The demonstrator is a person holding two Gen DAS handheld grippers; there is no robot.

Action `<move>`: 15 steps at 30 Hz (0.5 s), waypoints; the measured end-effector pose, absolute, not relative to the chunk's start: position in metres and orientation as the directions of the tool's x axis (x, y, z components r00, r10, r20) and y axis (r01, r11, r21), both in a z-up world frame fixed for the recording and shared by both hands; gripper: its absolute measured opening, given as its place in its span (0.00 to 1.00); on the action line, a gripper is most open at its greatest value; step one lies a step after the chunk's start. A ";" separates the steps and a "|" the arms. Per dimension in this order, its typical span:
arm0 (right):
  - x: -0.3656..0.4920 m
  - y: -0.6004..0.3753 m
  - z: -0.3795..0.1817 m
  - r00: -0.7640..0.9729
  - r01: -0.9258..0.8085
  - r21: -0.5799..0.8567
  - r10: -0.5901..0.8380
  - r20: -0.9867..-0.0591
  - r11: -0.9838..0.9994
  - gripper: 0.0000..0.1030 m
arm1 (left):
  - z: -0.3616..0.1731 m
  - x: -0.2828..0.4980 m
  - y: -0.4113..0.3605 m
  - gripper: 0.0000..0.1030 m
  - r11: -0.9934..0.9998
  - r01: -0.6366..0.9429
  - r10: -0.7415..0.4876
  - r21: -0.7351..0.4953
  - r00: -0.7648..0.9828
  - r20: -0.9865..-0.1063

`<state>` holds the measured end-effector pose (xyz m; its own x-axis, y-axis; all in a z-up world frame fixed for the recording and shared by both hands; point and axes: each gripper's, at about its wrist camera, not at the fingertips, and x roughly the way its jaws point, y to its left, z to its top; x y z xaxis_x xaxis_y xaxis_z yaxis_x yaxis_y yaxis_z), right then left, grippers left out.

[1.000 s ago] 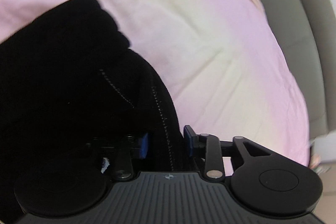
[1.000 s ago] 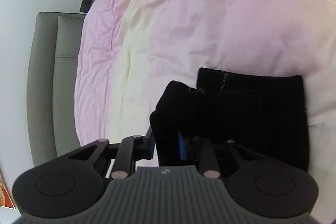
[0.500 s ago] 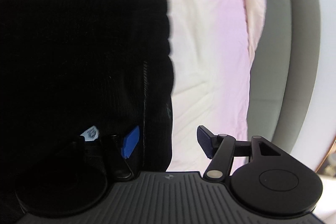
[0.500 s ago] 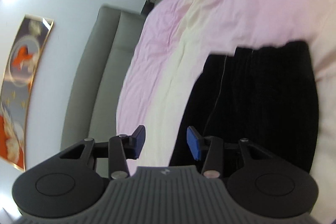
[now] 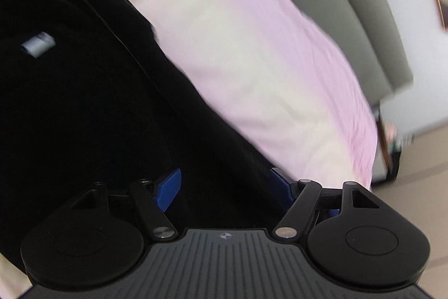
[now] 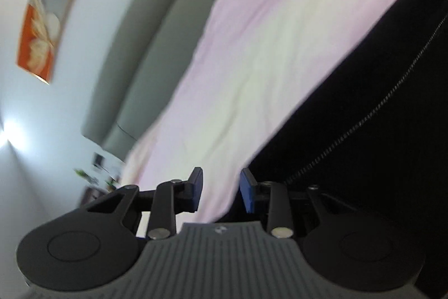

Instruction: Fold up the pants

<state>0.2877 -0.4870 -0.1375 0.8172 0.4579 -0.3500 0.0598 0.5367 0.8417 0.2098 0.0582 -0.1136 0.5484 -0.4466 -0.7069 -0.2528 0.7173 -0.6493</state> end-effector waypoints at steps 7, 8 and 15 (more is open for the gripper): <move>0.264 -0.535 -0.120 0.889 0.027 0.821 0.362 -0.280 0.570 0.37 | -0.101 0.242 -0.032 0.78 0.799 -0.080 -0.530 -0.596 0.375 -0.761; 0.263 -0.540 -0.120 0.894 0.031 0.813 0.348 -0.282 0.581 0.38 | -0.098 0.248 -0.039 0.78 0.799 -0.084 -0.530 -0.596 0.373 -0.762; 0.252 -0.564 -0.127 0.904 0.032 0.847 0.345 -0.251 0.531 0.39 | -0.123 0.295 -0.039 0.78 0.584 -0.317 -0.654 -0.747 0.362 -0.664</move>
<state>0.2521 -0.5639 -0.1272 0.9042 0.3455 -0.2512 0.0322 0.5313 0.8466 0.2954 -0.0389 -0.1229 0.3619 -0.6541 -0.6643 -0.3173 0.5836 -0.7475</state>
